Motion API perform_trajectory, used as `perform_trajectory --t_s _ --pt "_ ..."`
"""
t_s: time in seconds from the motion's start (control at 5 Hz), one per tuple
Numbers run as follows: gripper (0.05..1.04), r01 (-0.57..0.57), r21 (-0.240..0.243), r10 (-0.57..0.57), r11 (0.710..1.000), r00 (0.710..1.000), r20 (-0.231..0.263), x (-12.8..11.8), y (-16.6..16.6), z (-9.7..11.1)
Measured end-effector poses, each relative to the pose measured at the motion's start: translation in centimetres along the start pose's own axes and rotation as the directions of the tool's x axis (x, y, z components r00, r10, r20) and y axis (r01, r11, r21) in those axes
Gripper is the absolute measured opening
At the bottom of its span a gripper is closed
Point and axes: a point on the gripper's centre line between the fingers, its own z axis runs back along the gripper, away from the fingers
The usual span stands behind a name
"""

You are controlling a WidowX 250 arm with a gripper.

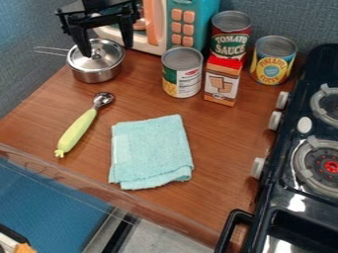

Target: Took the silver lid and put it on the cloth

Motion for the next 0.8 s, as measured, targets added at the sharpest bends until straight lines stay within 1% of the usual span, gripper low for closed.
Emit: perform_trajectory --t_s 0.2,0.4,0.8 --pt "1.000 -0.031 0.000 0.031 1.000 1.000 0.004 1.7 -0.2 -0.7" --pt "1.000 -0.037 0.031 0.037 0.999 0.999 0.004 3.0 0.0 -1.4" --pt "1.000 -0.048 0.051 0.048 0.998 0.999 -0.011 4.9 0.1 -3.2"
